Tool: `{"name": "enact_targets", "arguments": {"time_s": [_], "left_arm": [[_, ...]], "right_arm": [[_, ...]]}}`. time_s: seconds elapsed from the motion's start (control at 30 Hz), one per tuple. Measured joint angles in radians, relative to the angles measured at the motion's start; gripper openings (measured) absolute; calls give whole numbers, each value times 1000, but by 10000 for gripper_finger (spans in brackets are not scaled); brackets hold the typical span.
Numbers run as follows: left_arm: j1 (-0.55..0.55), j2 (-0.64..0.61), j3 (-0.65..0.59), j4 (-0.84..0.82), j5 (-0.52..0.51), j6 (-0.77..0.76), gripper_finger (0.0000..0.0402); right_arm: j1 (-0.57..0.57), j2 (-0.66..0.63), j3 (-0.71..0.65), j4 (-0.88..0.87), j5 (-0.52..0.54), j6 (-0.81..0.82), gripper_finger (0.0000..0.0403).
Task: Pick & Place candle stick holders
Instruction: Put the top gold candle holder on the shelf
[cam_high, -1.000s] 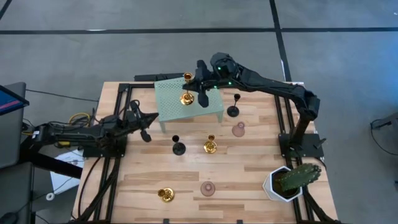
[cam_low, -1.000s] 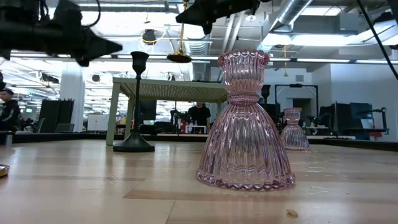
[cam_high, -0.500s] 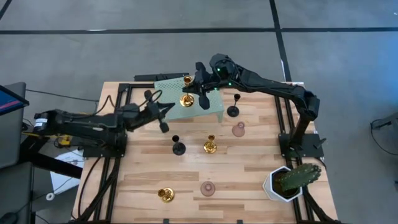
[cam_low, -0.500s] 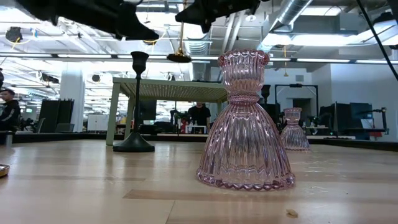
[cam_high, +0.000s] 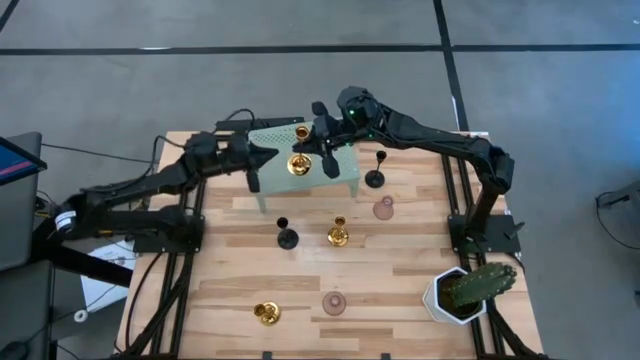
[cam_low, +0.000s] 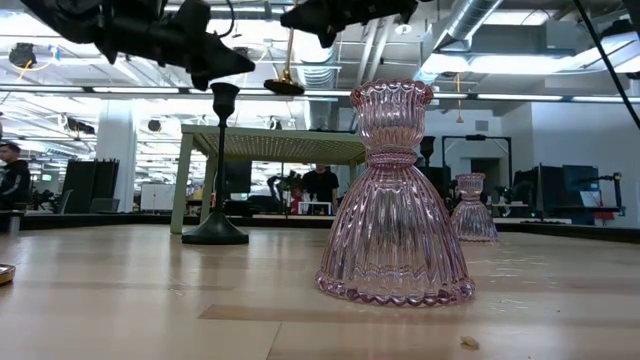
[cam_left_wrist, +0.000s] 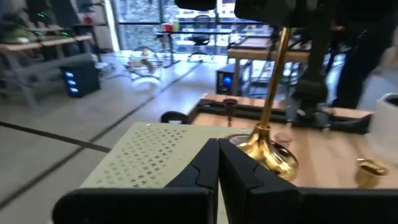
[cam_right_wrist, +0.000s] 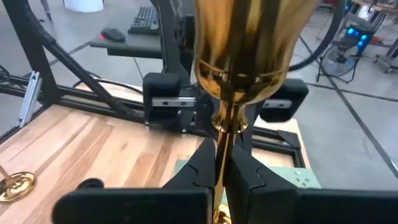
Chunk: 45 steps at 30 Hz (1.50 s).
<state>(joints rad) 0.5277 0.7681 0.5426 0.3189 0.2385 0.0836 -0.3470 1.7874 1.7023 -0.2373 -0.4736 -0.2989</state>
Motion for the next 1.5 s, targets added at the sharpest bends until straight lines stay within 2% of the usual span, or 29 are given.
{"name": "enact_targets", "arguments": {"time_s": [0.13,0.4,0.73,0.93,1.07,1.23,1.5], "left_arm": [[20,17,0,26,70,-38,6],[7,90,0,192,75,-40,6],[7,100,-1,210,73,-43,6],[1,99,-1,240,74,-96,6],[-25,121,-1,239,126,-96,6],[-45,168,-1,252,130,-96,6],[-44,215,-1,357,129,-96,6]], "right_arm": [[4,0,0,55,0,0,2],[13,-1,0,60,1,1,2],[13,-1,0,30,2,1,2],[13,0,0,33,3,0,3],[13,0,0,36,3,0,2],[13,0,0,36,3,0,4],[13,0,0,30,3,1,4]]}}
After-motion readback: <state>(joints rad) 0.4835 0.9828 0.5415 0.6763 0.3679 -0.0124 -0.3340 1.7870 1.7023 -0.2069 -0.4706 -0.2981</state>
